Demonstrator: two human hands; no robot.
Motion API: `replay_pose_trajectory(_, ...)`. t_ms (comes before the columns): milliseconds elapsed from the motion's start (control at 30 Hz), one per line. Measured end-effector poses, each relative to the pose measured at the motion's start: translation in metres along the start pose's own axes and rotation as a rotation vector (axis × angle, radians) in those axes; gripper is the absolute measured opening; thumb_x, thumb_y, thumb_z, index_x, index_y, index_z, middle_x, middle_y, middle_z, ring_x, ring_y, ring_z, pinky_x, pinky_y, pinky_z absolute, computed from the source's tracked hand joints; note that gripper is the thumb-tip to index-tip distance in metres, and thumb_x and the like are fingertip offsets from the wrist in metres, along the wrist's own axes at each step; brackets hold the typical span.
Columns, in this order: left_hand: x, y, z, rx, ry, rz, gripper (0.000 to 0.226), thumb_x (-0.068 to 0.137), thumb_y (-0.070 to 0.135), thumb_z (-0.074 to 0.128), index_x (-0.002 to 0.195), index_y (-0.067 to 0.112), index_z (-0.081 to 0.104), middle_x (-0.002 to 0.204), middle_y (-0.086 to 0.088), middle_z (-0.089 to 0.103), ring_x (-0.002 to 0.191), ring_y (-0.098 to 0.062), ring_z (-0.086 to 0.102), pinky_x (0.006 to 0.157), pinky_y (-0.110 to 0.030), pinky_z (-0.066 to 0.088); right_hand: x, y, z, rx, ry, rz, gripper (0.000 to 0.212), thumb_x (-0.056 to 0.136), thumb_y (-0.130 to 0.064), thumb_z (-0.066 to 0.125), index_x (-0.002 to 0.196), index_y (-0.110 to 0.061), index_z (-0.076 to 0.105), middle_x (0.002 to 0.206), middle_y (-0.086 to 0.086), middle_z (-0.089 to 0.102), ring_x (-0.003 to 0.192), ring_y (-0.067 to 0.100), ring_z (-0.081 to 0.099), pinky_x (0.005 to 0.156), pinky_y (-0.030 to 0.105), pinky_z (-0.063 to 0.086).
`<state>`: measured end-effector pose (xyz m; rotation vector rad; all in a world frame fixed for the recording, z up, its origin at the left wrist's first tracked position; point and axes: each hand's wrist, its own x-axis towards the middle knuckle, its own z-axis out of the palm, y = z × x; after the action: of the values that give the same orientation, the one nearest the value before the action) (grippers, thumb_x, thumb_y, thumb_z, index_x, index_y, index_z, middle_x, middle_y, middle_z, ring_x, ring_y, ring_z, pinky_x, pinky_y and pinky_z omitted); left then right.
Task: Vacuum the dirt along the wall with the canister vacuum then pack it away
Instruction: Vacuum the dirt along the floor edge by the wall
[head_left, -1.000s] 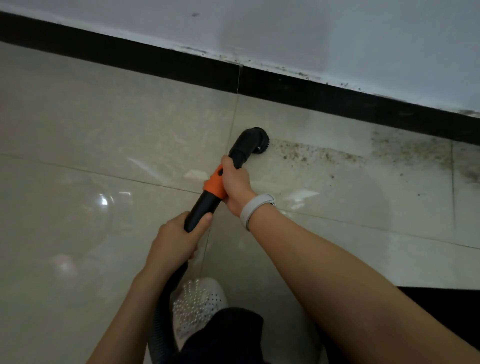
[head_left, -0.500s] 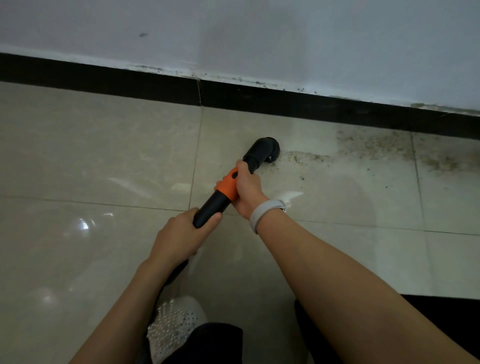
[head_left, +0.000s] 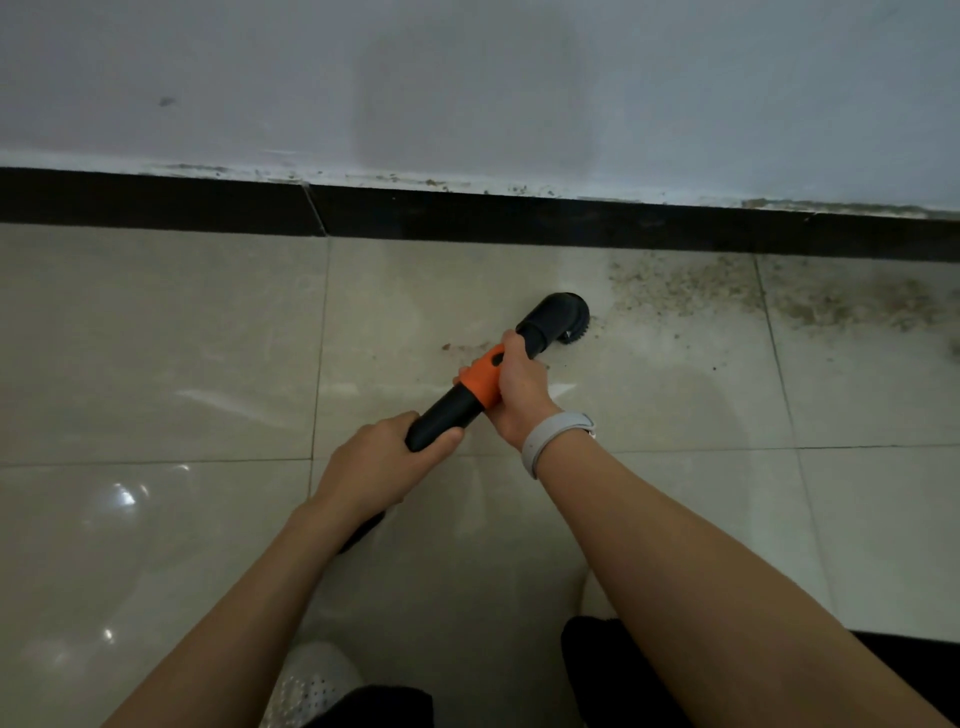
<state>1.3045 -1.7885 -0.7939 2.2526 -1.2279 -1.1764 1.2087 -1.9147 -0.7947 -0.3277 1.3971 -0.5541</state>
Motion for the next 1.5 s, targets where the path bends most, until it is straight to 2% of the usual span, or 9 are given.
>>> replay_pose_trajectory(267,0.021,0.026,0.016,0.114,-0.046,0.06,0.046,0.079,0.071,0.044,0.083,0.026,0.054,0.071,0.006,0.062,0.062,-0.012,0.059,0.057,-0.027,0.044,0.013,-0.019,-0.025,0.02,0.072,-0.08,0.022,0.094,-0.027,0.05,0.082,-0.009,0.044,0.068,0.009,0.053,0.052,0.021,0.058,0.07,0.043,0.056)
replay_pose_trajectory(500,-0.002,0.005,-0.003,0.227,0.115,0.05,0.048,0.069,0.078,0.034,0.068,0.031,0.039,0.059,0.011,0.051,0.052,-0.001,0.046,0.046,-0.023,0.026,-0.005,-0.001,-0.004,0.086,-0.008,-0.073,0.021,0.094,-0.024,0.05,0.082,-0.008,0.044,0.059,0.006,0.051,0.041,0.016,0.056,0.048,0.03,0.052)
replay_pose_trajectory(600,-0.022,-0.015,-0.013,0.193,0.165,-0.001,0.046,0.072,0.075,0.038,0.067,0.029,0.039,0.056,0.009,0.051,0.051,-0.002,0.047,0.045,-0.024,0.027,-0.018,0.018,0.019,0.075,-0.081,-0.063,0.024,0.095,-0.022,0.05,0.076,-0.008,0.044,0.053,0.005,0.047,0.037,0.015,0.052,0.046,0.028,0.053)
replay_pose_trajectory(733,-0.047,-0.041,-0.026,0.074,0.249,-0.051,0.04,0.077,0.066,0.044,0.067,0.027,0.04,0.056,0.006,0.051,0.052,-0.008,0.049,0.046,-0.027,0.03,-0.034,0.05,0.052,0.014,-0.166,-0.039,0.026,0.096,-0.024,0.049,0.076,-0.009,0.042,0.055,0.006,0.047,0.047,0.02,0.05,0.051,0.031,0.052)
replay_pose_trajectory(900,-0.079,-0.079,-0.041,-0.165,0.283,-0.148,0.046,0.08,0.062,0.047,0.075,0.016,0.051,0.06,-0.005,0.061,0.052,-0.021,0.061,0.06,-0.044,0.053,-0.056,0.095,0.085,-0.109,-0.3,0.046,0.022,0.095,-0.027,0.05,0.085,-0.008,0.043,0.063,0.008,0.051,0.046,0.021,0.056,0.053,0.033,0.054)
replay_pose_trajectory(1067,-0.108,-0.113,-0.045,-0.295,0.282,-0.203,0.04,0.083,0.055,0.053,0.074,0.017,0.054,0.055,-0.006,0.06,0.04,-0.013,0.057,0.048,-0.034,0.05,-0.074,0.131,0.101,-0.171,-0.384,0.134,0.022,0.095,-0.027,0.05,0.083,-0.01,0.042,0.064,0.008,0.048,0.052,0.022,0.054,0.057,0.034,0.054)
replay_pose_trajectory(1200,-0.116,-0.126,-0.042,-0.282,0.249,-0.232,0.04,0.083,0.055,0.051,0.075,0.017,0.054,0.055,-0.005,0.06,0.039,-0.011,0.056,0.043,-0.022,0.044,-0.079,0.146,0.098,-0.18,-0.381,0.152,0.022,0.096,-0.027,0.05,0.083,-0.01,0.042,0.063,0.008,0.05,0.049,0.021,0.056,0.055,0.033,0.055)
replay_pose_trajectory(1400,-0.101,-0.115,-0.03,-0.288,0.172,-0.158,0.036,0.084,0.055,0.054,0.074,0.021,0.054,0.055,-0.002,0.059,0.039,-0.009,0.054,0.043,-0.025,0.047,-0.069,0.134,0.074,-0.106,-0.299,0.115,0.022,0.095,-0.028,0.051,0.088,-0.008,0.044,0.056,0.006,0.055,0.044,0.019,0.059,0.051,0.032,0.055)
replay_pose_trajectory(1500,-0.083,-0.097,-0.023,-0.265,0.112,-0.114,0.036,0.081,0.06,0.054,0.073,0.025,0.053,0.057,0.002,0.059,0.042,-0.007,0.056,0.045,-0.027,0.049,-0.059,0.114,0.056,-0.046,-0.23,0.085,0.022,0.094,-0.028,0.052,0.089,-0.007,0.045,0.062,0.009,0.053,0.048,0.021,0.058,0.052,0.032,0.055)
